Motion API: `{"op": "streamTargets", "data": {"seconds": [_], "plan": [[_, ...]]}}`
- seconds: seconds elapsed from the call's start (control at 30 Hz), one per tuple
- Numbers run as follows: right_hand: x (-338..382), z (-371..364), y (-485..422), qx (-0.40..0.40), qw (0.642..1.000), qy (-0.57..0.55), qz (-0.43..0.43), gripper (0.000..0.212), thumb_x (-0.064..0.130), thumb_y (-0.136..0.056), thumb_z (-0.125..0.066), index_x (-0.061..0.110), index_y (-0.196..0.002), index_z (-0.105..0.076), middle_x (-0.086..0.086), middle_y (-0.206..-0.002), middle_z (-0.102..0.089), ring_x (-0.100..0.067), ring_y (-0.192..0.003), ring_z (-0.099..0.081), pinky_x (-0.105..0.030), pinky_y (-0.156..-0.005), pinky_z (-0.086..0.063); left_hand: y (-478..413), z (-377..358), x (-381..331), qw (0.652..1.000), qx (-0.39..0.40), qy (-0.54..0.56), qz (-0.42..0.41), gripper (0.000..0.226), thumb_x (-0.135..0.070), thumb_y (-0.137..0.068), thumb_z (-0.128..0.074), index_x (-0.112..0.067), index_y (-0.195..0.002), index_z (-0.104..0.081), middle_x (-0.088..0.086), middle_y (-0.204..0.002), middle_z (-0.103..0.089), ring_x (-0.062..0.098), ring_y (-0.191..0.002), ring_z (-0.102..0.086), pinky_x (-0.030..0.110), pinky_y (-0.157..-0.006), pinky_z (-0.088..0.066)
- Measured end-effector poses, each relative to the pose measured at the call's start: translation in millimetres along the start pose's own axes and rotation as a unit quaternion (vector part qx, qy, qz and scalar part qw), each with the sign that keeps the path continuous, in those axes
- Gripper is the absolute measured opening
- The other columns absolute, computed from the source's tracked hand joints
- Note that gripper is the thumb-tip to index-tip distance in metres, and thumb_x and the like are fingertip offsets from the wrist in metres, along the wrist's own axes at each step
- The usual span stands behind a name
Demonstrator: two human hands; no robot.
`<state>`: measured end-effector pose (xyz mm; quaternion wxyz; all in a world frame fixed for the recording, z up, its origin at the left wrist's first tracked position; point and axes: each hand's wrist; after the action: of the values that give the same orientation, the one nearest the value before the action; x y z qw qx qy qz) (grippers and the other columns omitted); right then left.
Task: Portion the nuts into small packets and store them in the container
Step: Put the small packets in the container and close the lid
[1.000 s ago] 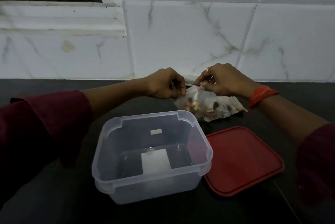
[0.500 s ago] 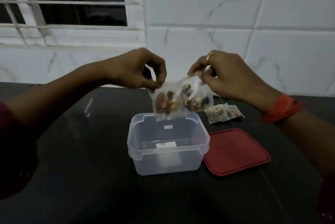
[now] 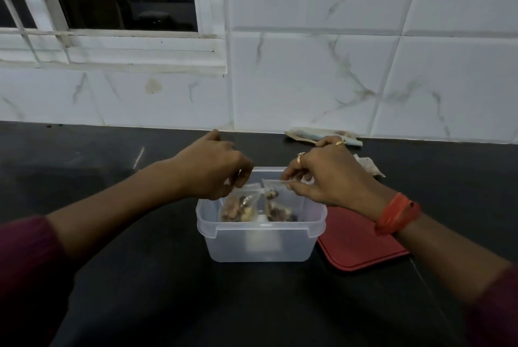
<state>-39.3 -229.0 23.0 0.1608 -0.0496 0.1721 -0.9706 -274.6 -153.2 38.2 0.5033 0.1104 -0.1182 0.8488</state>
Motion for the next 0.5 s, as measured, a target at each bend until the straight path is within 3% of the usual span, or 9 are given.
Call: {"op": "streamTargets", "data": {"seconds": [0.1, 0.23, 0.33, 0.43, 0.5], "plan": [[-3.4, -1.4, -6.2, -0.029, 0.998, 0.060, 0.004, 0.017, 0.048, -0.087, -0.066, 0.039, -0.098, -0.075, 0.022, -0.082, -0.072, -0.001, -0.084, -0.060, -0.033, -0.100, -0.027, -6.1, -4.0, 3.4, 0.999, -0.006, -0.036, 0.004, 0.014, -0.037, -0.088, -0.066, -0.035, -0.096, -0.055, -0.019, -0.092, -0.066, 0.003, -0.090, -0.056, 0.025, -0.084, -0.024], [-10.2, -0.8, -14.2, -0.049, 0.991, 0.120, 0.022, 0.019, 0.056, -0.084, -0.068, 0.041, -0.095, -0.074, 0.021, -0.084, -0.070, -0.002, -0.082, -0.058, -0.035, -0.096, -0.026, -12.4, -0.4, 7.6, 1.000, -0.022, 0.006, 0.007, 0.015, -0.038, -0.085, -0.070, -0.033, -0.090, -0.057, -0.019, -0.082, -0.066, -0.001, -0.071, -0.054, 0.018, -0.075, -0.029], [-26.1, 2.3, -18.4, -0.091, 0.996, 0.017, -0.003, 0.021, 0.055, -0.080, -0.072, 0.037, -0.089, -0.076, 0.021, -0.078, -0.070, 0.001, -0.074, -0.058, -0.035, -0.093, -0.035, -23.3, 5.3, 11.5, 0.993, -0.043, 0.109, 0.027, 0.020, -0.044, -0.080, -0.076, -0.032, -0.083, -0.060, -0.018, -0.074, -0.065, -0.001, -0.065, -0.057, 0.020, -0.059, -0.040], [-56.6, 5.7, -23.5, -0.161, 0.983, -0.048, -0.072, 0.014, 0.045, -0.084, -0.071, 0.033, -0.089, -0.077, 0.016, -0.076, -0.071, -0.004, -0.071, -0.063, -0.038, -0.086, -0.049, -48.2, 7.9, 17.0, 0.981, -0.071, 0.180, 0.034, 0.022, -0.047, -0.083, -0.074, -0.030, -0.077, -0.060, -0.018, -0.069, -0.064, -0.001, -0.064, -0.061, 0.030, -0.061, -0.052], [-89.0, 5.7, -28.5, -0.145, 0.980, -0.032, -0.133, 0.014, 0.040, -0.089, -0.066, 0.033, -0.094, -0.076, 0.014, -0.080, -0.072, -0.011, -0.078, -0.066, -0.038, -0.086, -0.051, -75.3, 7.5, 18.4, 0.977, -0.064, 0.202, 0.034, 0.024, -0.047, -0.085, -0.073, -0.028, -0.076, -0.060, -0.016, -0.069, -0.064, 0.002, -0.067, -0.063, 0.032, -0.065, -0.054]]}}
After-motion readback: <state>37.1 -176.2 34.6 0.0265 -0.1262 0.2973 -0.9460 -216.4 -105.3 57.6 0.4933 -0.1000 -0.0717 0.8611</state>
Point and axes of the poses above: each hand's wrist, its own y-axis away from the middle knuckle, its own z-axis out of the back of the hand, x = y × z
